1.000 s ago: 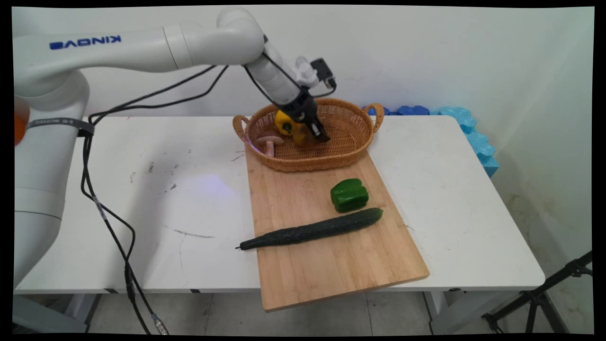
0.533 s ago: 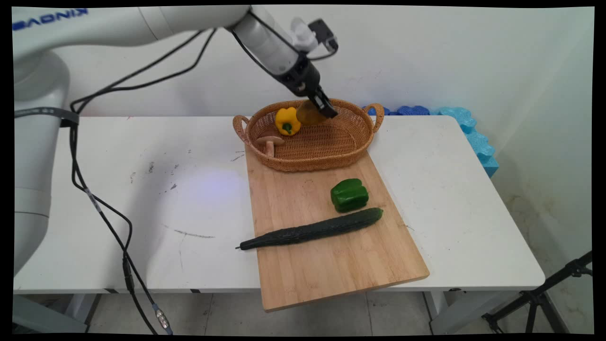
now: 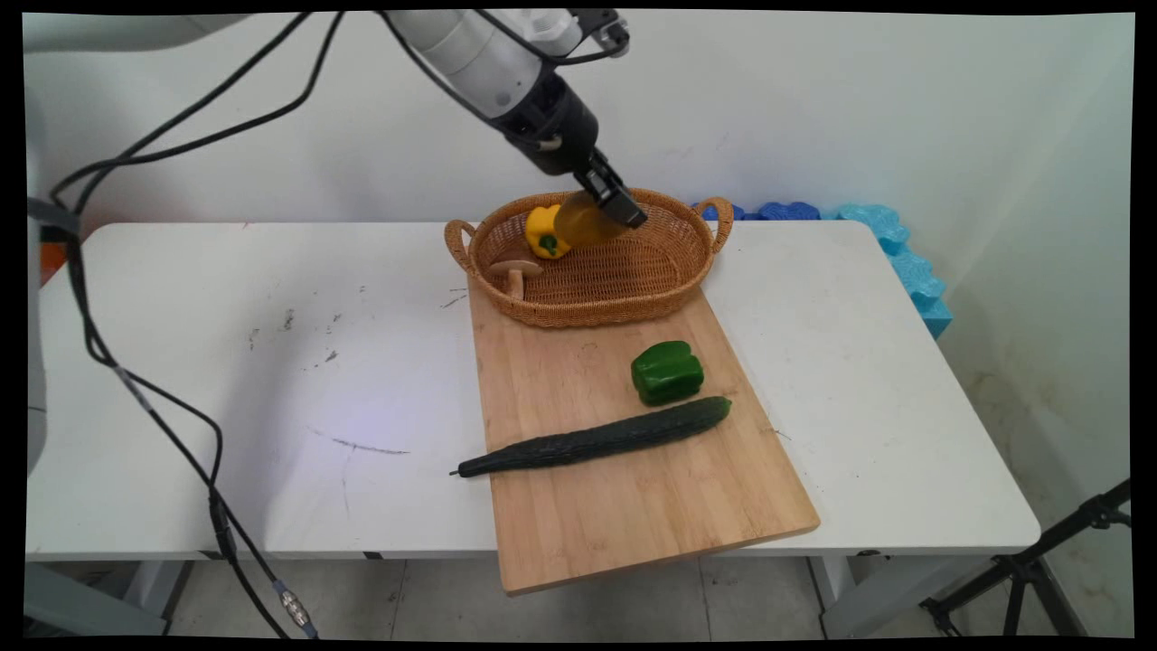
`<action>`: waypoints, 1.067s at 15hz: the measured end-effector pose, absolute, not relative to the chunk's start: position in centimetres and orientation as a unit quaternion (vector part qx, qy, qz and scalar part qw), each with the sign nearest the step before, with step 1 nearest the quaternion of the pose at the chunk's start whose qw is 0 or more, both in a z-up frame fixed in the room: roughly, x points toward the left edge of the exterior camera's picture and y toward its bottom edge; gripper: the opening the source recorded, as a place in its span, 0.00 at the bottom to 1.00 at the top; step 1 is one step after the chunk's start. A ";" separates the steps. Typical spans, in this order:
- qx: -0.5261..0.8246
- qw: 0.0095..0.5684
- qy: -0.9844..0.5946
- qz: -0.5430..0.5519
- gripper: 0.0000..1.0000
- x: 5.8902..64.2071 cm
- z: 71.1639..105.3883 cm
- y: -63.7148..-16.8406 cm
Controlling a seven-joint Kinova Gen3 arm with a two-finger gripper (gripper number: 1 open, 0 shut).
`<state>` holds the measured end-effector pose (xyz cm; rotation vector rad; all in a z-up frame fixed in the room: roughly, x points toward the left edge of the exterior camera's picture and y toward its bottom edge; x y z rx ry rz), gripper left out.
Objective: Place the picked object on the cutting board
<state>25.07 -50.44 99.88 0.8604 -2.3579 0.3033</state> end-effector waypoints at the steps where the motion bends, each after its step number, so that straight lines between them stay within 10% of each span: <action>1: 0.324 0.302 -0.890 0.107 0.00 25.1 99.9 -49.5; 16: 0.306 0.268 -0.911 0.067 0.00 25.8 91.1 -42.3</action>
